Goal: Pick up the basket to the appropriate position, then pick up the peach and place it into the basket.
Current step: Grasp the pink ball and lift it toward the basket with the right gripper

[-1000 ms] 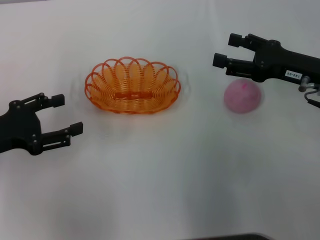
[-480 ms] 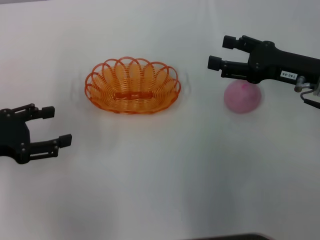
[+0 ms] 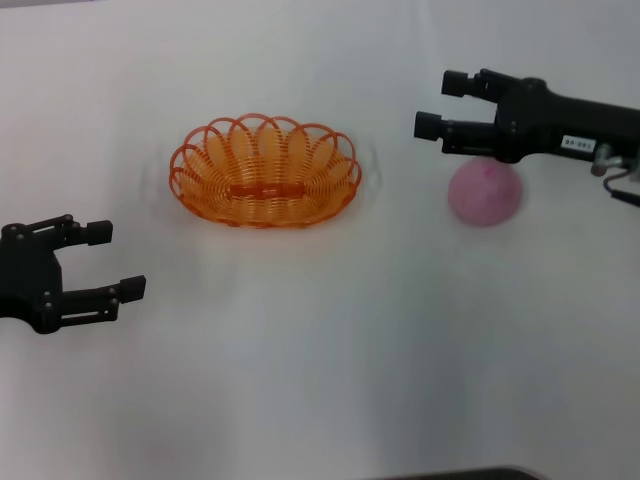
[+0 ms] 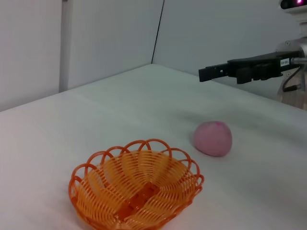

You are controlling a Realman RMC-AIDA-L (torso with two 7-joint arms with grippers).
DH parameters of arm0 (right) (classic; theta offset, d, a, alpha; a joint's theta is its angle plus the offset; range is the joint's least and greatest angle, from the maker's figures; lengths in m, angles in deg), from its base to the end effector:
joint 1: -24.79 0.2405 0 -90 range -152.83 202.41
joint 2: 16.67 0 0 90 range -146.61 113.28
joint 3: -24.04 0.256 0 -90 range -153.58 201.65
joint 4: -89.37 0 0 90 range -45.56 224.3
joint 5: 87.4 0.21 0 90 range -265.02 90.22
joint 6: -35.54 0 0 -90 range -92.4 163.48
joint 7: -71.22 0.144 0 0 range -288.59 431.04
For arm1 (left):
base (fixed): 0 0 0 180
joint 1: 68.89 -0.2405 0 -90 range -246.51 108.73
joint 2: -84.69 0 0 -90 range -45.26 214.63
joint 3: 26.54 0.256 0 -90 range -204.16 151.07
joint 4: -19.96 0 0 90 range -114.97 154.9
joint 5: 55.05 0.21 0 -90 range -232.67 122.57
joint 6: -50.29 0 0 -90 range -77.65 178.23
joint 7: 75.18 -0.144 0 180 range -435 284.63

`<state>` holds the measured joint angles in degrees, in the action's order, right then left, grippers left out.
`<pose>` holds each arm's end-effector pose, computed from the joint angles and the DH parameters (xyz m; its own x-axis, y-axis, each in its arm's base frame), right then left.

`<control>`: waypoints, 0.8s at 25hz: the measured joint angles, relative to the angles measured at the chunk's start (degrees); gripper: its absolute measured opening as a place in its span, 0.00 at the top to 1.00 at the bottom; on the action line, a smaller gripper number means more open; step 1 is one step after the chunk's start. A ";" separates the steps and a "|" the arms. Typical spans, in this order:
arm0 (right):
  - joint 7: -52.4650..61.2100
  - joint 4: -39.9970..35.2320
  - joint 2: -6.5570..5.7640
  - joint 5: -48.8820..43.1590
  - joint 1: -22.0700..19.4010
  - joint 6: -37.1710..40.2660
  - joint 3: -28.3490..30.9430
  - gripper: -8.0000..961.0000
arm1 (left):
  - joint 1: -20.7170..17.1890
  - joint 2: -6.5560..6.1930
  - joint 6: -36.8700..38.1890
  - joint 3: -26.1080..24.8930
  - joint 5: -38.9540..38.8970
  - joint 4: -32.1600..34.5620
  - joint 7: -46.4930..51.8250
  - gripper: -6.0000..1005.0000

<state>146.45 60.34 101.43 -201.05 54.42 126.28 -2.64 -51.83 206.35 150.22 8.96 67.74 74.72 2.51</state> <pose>0.2821 0.3221 0.0086 0.6480 -0.3638 -0.6691 -0.5883 -0.7971 -0.1363 -0.3085 0.2612 0.0323 0.8471 0.3550 0.3955 0.4563 -0.8673 -0.1990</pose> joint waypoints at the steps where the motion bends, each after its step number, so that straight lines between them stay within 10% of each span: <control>1: 0.26 -0.35 -0.22 0.01 0.16 0.28 -0.08 0.02 | -0.01 0.01 0.00 0.00 0.00 0.00 0.02 0.18; 20: 24.67 -26.76 -5.06 -0.89 0.66 6.62 -9.57 0.02 | -0.07 0.15 2.31 0.01 -0.02 -0.01 1.58 0.18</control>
<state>171.12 33.58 96.38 -201.93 55.08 132.91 -12.21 -51.90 206.50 152.53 8.97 67.72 74.72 4.09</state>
